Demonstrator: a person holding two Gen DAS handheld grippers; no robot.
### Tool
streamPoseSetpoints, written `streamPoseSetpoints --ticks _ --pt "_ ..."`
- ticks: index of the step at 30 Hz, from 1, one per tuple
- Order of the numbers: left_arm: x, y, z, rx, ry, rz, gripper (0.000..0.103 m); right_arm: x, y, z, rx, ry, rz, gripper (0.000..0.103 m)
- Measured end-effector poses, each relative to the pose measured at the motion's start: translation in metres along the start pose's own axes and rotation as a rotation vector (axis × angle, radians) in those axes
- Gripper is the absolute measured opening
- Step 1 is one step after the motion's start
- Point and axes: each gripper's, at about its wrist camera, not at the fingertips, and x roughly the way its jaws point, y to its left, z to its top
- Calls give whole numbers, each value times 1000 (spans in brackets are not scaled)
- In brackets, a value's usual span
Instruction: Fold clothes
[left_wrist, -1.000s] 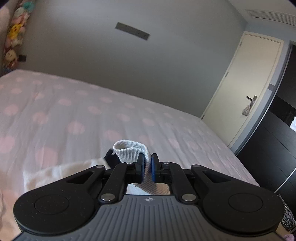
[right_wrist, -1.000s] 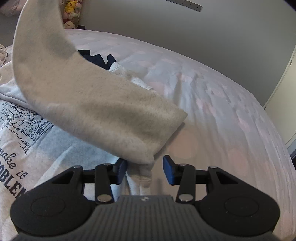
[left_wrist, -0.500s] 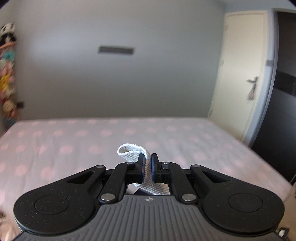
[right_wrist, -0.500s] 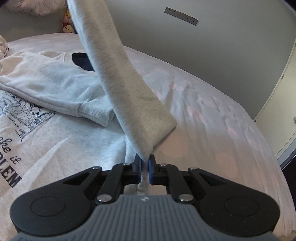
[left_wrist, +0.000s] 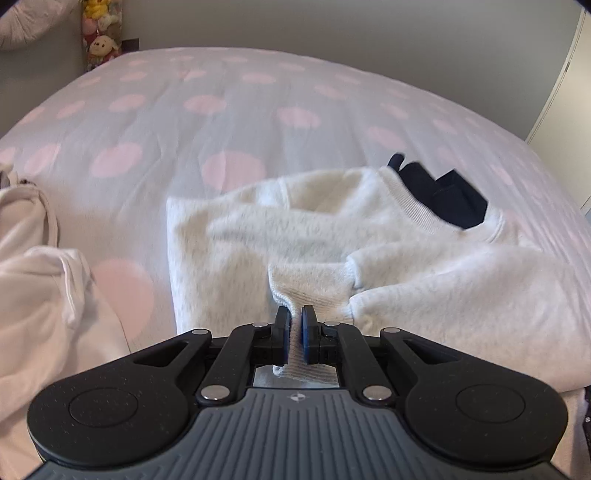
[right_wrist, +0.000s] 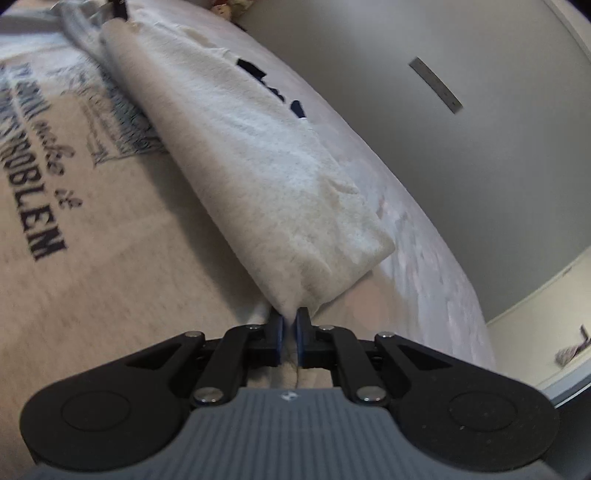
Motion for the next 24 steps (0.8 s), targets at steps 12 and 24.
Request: streamPoseSetpoints --ticks 12,24 --pt "-9 14 -7 90 0 40 11 -7 1 3 -113 64 -29 11" --pt "-104 39 -56 97 13 33 19 -64 -45 -6 222 142 67 27"
